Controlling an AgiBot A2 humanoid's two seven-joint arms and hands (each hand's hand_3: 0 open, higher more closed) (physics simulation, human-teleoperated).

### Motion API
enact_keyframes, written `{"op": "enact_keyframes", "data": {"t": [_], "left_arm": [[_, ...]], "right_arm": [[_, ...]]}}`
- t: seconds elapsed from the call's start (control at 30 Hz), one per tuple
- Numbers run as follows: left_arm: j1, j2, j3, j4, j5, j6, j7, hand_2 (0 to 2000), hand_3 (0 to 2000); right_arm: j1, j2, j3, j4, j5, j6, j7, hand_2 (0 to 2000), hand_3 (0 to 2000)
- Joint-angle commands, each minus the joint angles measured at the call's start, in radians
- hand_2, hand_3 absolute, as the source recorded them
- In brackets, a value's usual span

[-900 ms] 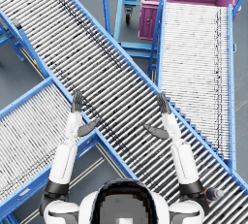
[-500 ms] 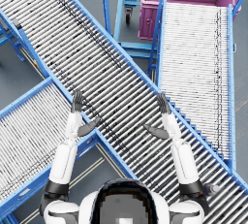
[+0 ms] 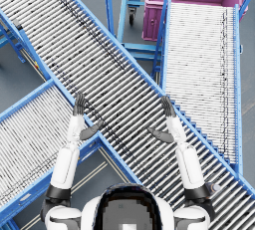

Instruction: Pick up the oil and place it on the left assembly line, put the cola on the right, and keep Sprite still

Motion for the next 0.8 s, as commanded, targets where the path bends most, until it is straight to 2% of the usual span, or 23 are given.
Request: {"op": "enact_keyframes", "data": {"t": [0.03,0.8], "left_arm": [[0.0,0.0,0.0,0.0,0.0,0.0,0.0,0,0],[0.0,0.0,0.0,0.0,0.0,0.0,0.0,0,0]], "right_arm": [[0.0,0.0,0.0,0.0,0.0,0.0,0.0,0,0],[0.0,0.0,0.0,0.0,0.0,0.0,0.0,0,0]]}}
